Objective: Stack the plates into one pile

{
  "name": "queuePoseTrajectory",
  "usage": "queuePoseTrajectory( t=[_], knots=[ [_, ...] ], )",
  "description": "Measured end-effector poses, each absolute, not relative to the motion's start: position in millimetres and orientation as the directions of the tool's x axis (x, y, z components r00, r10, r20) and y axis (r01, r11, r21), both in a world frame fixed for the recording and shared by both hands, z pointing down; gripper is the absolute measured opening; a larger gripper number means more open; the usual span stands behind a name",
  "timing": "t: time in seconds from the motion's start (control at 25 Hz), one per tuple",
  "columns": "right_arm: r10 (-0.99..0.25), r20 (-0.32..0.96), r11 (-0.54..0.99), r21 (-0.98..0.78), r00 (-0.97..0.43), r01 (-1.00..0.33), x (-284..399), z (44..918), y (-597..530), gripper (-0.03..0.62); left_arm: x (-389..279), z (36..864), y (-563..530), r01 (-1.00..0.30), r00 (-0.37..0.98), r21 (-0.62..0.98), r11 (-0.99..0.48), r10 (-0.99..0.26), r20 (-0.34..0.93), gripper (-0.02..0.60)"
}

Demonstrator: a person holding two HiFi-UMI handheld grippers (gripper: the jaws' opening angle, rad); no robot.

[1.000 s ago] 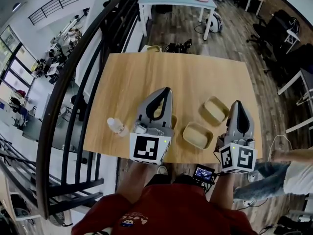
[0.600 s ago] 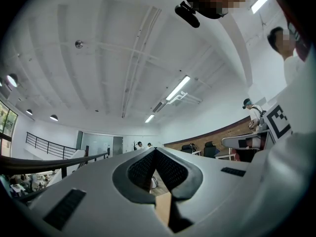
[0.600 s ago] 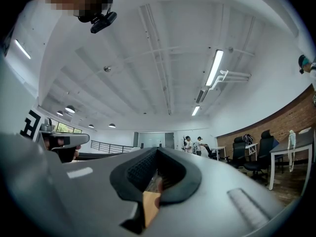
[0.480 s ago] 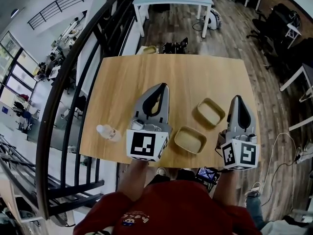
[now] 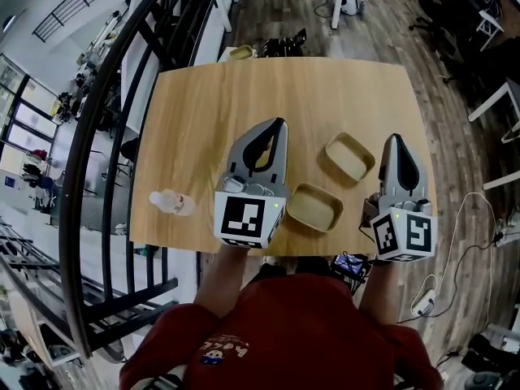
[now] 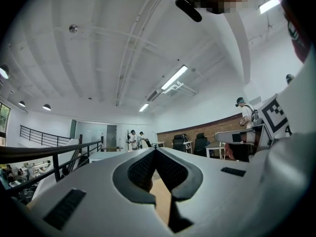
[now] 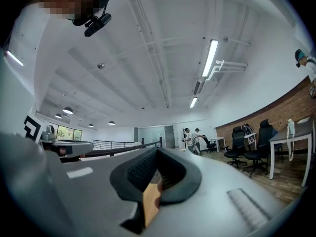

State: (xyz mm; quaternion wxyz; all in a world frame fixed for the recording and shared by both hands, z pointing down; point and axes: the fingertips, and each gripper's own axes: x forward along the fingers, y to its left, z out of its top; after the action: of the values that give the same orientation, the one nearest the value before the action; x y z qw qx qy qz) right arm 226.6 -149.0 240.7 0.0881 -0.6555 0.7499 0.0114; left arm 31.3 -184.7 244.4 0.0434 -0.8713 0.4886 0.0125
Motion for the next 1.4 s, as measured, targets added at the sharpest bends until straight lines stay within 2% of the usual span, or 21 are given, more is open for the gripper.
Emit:
queuePoseTrajectory(
  t=[0.28, 0.64, 0.96, 1.2, 1.24, 1.28, 1.4],
  knots=[
    [-0.991, -0.043, 0.135, -0.133, -0.130, -0.982, 236.2, 273.3, -149.9, 0.009, 48.5, 299.1, -182.5, -0.822, 0.565, -0.032, -0.568, -0.822, 0.072, 0.006],
    [-0.972, 0.191, 0.079, -0.282, -0.136, -0.956, 239.8, 354.2, -132.2, 0.009, 47.0, 378.1, -166.5, -0.804, 0.574, 0.020, -0.594, -0.768, 0.285, 0.006],
    [-0.927, 0.346, 0.000, -0.382, -0.143, -0.924, 226.0, 420.4, -112.5, 0.011, 41.2, 435.5, -151.3, -0.807, 0.545, 0.041, -0.590, -0.716, 0.437, 0.012],
    [-0.854, 0.498, -0.064, -0.388, -0.151, -0.920, 213.4, 485.0, -92.5, 0.012, 42.0, 486.4, -140.1, -0.795, 0.538, 0.090, -0.599, -0.630, 0.560, 0.048],
    [-0.836, 0.522, -0.063, -0.395, -0.167, -0.917, 210.2, 495.5, -89.5, 0.070, 42.5, 495.5, -136.9, -0.789, 0.543, 0.110, -0.604, -0.603, 0.584, 0.048],
    [-0.820, 0.544, -0.069, -0.403, -0.178, -0.913, 208.1, 505.0, -86.4, 0.095, 42.7, 504.2, -133.4, -0.784, 0.545, 0.125, -0.608, -0.578, 0.607, 0.056],
    [-0.785, 0.598, -0.120, -0.398, -0.158, -0.910, 210.4, 527.5, -77.8, 0.095, 41.0, 524.7, -124.4, -0.783, 0.526, 0.130, -0.608, -0.536, 0.660, 0.067]
  ],
)
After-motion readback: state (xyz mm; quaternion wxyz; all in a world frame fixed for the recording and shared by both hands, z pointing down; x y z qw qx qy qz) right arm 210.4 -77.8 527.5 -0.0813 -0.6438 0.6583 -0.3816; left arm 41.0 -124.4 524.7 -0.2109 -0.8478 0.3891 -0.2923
